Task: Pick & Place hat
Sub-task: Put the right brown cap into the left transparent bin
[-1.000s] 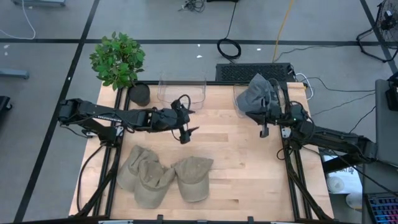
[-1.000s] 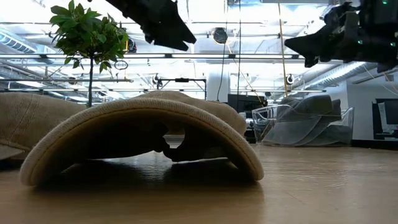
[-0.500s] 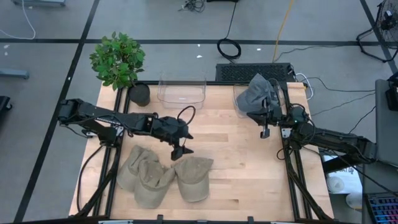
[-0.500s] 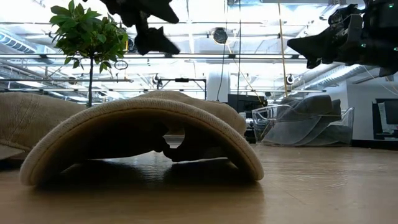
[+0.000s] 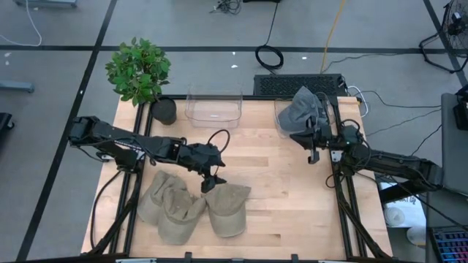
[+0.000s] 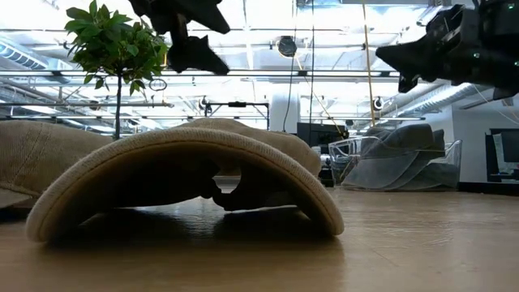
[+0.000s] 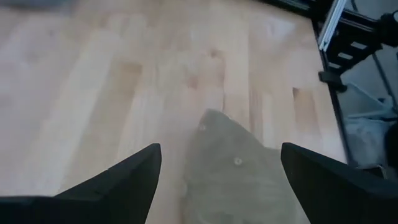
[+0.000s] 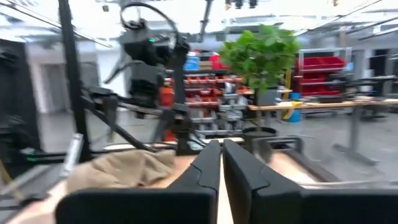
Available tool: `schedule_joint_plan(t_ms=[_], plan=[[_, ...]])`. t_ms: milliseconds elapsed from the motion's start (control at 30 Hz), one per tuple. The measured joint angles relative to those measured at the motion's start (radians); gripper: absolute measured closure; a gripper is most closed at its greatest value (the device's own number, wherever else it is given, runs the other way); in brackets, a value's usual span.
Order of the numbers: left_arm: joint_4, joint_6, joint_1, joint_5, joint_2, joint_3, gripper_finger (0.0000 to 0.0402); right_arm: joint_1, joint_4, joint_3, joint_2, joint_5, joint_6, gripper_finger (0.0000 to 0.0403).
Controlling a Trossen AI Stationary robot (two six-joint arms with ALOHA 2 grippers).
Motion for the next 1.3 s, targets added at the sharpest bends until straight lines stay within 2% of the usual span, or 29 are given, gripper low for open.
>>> schedule_joint_plan(t_ms=[167,367,500,867,1033,1133,1300], plan=[[0.026,0.066,0.007,-0.065,0.000,0.000,0.0062,0.054,0.018,0.000,0.015,0.003,0.032,0.0339],[-0.017,-0.073,0.024,0.158,0.012,0.000,0.0062,0.070,0.010,0.000,0.016,0.004,0.032,0.0279],[-0.020,-0.090,-0.002,0.171,0.073,0.001,0.0062,0.070,0.010,0.000,0.018,0.004,0.031,0.0256],[-0.032,-0.070,0.028,0.218,0.287,0.001,0.0062,0.070,0.010,0.000,0.038,0.004,0.027,0.0250],[0.010,-0.069,0.043,0.340,0.365,0.000,0.0062,0.070,0.010,0.000,0.052,0.004,0.027,0.0250],[0.027,-0.065,0.043,0.375,0.396,0.000,0.0062,0.070,0.008,0.000,0.059,0.004,0.026,0.0249],[0.029,-0.043,0.045,0.360,0.398,0.000,0.0073,0.069,0.010,0.000,0.072,0.004,0.026,0.0253]])
